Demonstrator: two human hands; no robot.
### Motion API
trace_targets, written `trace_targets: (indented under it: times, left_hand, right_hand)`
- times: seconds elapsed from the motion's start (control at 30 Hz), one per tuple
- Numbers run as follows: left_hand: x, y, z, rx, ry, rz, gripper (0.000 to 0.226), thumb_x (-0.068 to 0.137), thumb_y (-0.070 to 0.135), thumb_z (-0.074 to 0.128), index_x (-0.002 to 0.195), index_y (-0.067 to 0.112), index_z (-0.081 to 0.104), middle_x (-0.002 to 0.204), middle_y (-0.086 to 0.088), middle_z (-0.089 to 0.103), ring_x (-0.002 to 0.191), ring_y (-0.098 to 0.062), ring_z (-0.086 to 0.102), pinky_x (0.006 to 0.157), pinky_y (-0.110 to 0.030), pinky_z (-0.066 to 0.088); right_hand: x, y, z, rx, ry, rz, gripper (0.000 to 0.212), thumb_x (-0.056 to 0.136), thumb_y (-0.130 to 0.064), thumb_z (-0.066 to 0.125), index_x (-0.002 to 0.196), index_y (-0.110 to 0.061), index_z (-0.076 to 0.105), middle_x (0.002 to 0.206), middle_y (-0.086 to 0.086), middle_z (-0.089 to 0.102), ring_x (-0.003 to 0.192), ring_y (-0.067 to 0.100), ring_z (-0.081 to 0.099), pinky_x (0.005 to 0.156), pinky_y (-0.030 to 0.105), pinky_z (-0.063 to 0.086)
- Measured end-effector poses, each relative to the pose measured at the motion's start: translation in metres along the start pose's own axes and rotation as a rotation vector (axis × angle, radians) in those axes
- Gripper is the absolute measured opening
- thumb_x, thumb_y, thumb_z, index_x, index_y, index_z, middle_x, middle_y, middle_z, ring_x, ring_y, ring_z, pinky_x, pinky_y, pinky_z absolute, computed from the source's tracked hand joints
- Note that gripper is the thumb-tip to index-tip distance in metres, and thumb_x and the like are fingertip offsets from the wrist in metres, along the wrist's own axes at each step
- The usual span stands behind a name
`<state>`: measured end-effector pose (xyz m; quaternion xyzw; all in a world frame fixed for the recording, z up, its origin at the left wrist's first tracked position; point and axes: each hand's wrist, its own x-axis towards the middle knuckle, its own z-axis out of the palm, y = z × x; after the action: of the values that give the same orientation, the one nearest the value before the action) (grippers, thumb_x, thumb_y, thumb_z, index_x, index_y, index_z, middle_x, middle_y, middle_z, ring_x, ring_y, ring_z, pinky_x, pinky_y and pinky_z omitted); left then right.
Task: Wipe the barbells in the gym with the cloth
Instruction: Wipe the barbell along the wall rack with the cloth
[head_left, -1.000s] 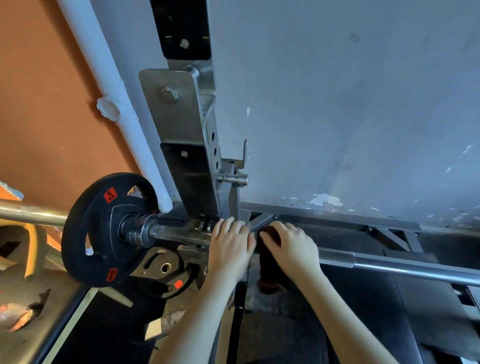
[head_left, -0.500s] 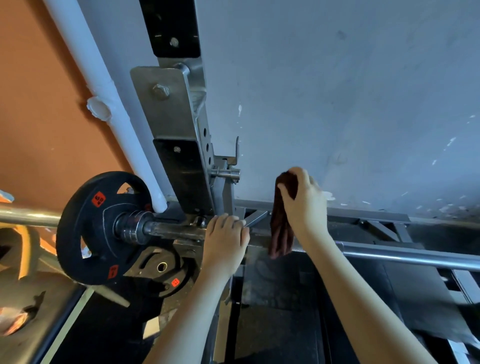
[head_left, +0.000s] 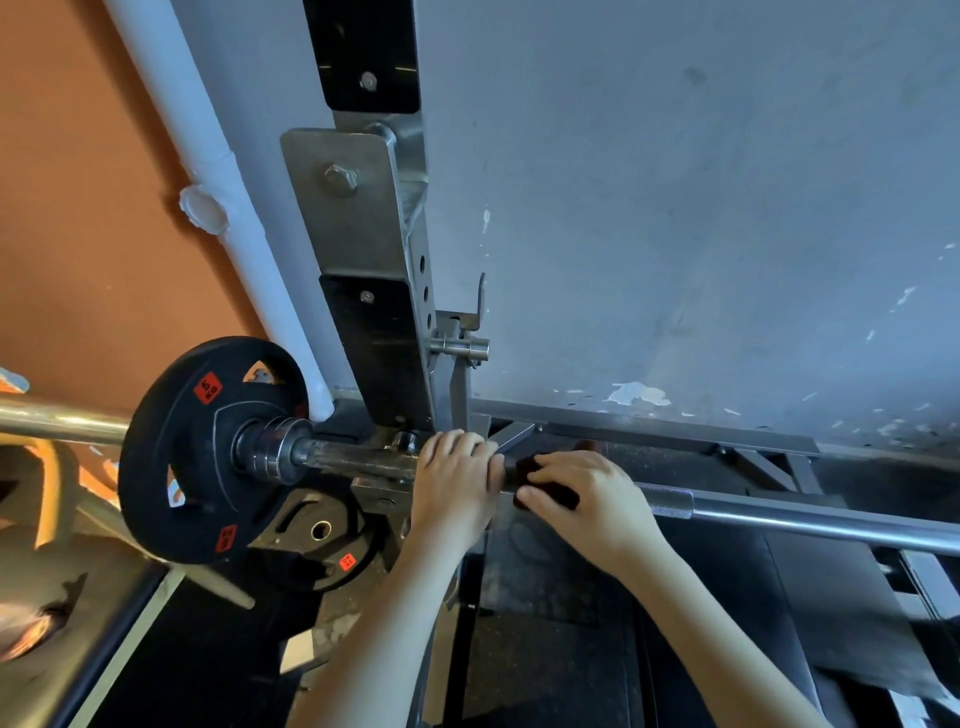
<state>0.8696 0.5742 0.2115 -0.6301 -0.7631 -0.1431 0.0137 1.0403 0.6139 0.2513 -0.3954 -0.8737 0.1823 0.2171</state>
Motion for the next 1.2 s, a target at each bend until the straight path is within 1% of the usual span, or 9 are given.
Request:
trace_targets:
  times: [0.13, 0.27, 0.4, 0.63, 0.77, 0.83, 1.03, 1.1, 1.2]
  left_hand:
    - [0.001, -0.001, 0.001, 0.054, -0.001, 0.001, 0.056, 0.096, 0.036, 0.018, 0.11, 0.019, 0.069, 0.11, 0.003, 0.068, 0.11, -0.019, 0.059, 0.101, -0.039, 0.042]
    - [0.002, -0.001, 0.004, 0.072, 0.048, 0.017, 0.053, 0.096, 0.036, 0.02, 0.101, 0.02, 0.071, 0.101, 0.004, 0.069, 0.103, -0.021, 0.061, 0.096, -0.04, 0.045]
    - [0.003, -0.002, 0.003, 0.102, 0.054, 0.015, 0.051, 0.097, 0.034, 0.022, 0.088, 0.021, 0.071, 0.088, 0.005, 0.07, 0.091, -0.02, 0.063, 0.089, -0.038, 0.047]
    - [0.005, -0.002, 0.002, 0.13, 0.001, 0.018, 0.06, 0.095, 0.035, 0.015, 0.089, 0.02, 0.072, 0.089, 0.005, 0.071, 0.09, -0.019, 0.063, 0.09, -0.036, 0.044]
    - [0.008, -0.002, 0.005, 0.11, 0.05, 0.002, 0.058, 0.096, 0.035, 0.018, 0.085, 0.022, 0.073, 0.085, 0.007, 0.071, 0.087, -0.018, 0.063, 0.089, -0.036, 0.044]
    - [0.011, -0.003, 0.007, 0.101, 0.091, -0.025, 0.055, 0.097, 0.035, 0.023, 0.082, 0.022, 0.074, 0.081, 0.008, 0.071, 0.083, -0.017, 0.063, 0.086, -0.036, 0.045]
    - [0.007, 0.001, 0.005, 0.149, 0.054, 0.011, 0.055, 0.096, 0.035, 0.021, 0.087, 0.022, 0.073, 0.089, 0.006, 0.071, 0.091, -0.018, 0.061, 0.089, -0.036, 0.042]
    - [0.006, 0.001, 0.005, 0.137, 0.051, 0.007, 0.058, 0.096, 0.036, 0.017, 0.087, 0.022, 0.073, 0.09, 0.007, 0.072, 0.093, -0.017, 0.061, 0.091, -0.036, 0.041]
    - [0.008, 0.001, 0.006, 0.11, 0.059, -0.028, 0.06, 0.096, 0.036, 0.018, 0.081, 0.022, 0.074, 0.084, 0.007, 0.072, 0.088, -0.017, 0.061, 0.087, -0.037, 0.043]
  right_hand:
    - [0.025, -0.007, 0.002, -0.176, -0.302, 0.183, 0.071, 0.085, -0.059, 0.061, 0.145, -0.03, 0.038, 0.138, 0.002, 0.049, 0.125, 0.027, 0.047, 0.1, 0.038, 0.041]
    - [0.039, -0.014, 0.0, -0.281, -0.393, 0.124, 0.039, 0.094, -0.054, 0.051, 0.107, -0.02, 0.063, 0.105, 0.002, 0.069, 0.095, 0.022, 0.062, 0.073, 0.027, 0.042]
    - [0.037, -0.013, 0.004, -0.296, -0.207, 0.092, 0.04, 0.098, -0.049, 0.046, 0.09, -0.016, 0.067, 0.086, 0.002, 0.071, 0.074, 0.021, 0.059, 0.063, 0.027, 0.033]
    - [0.068, -0.01, 0.013, -0.036, -0.211, 0.564, 0.026, 0.094, -0.03, 0.047, 0.084, -0.012, 0.062, 0.078, 0.004, 0.059, 0.068, 0.021, 0.053, 0.058, 0.028, 0.037]
    - [0.029, 0.007, 0.013, -0.034, -0.101, 0.183, 0.029, 0.097, -0.038, 0.047, 0.088, -0.02, 0.068, 0.081, -0.006, 0.066, 0.07, 0.007, 0.058, 0.059, 0.014, 0.044]
    - [0.003, 0.013, 0.018, -0.206, 0.093, -0.04, 0.036, 0.093, -0.04, 0.045, 0.093, -0.02, 0.075, 0.085, -0.004, 0.071, 0.077, 0.02, 0.063, 0.062, 0.025, 0.051]
    - [0.073, 0.005, 0.019, -0.147, -0.139, 0.513, 0.033, 0.099, -0.035, 0.043, 0.099, -0.012, 0.066, 0.099, 0.009, 0.068, 0.083, 0.028, 0.059, 0.066, 0.03, 0.041]
    - [0.065, 0.01, 0.014, -0.026, -0.18, 0.458, 0.03, 0.098, -0.033, 0.046, 0.094, -0.012, 0.067, 0.096, 0.007, 0.07, 0.079, 0.024, 0.059, 0.068, 0.031, 0.046]
    - [0.011, 0.019, 0.019, -0.094, 0.029, 0.054, 0.024, 0.095, -0.028, 0.054, 0.097, -0.013, 0.073, 0.095, 0.003, 0.073, 0.088, 0.025, 0.065, 0.08, 0.034, 0.052]
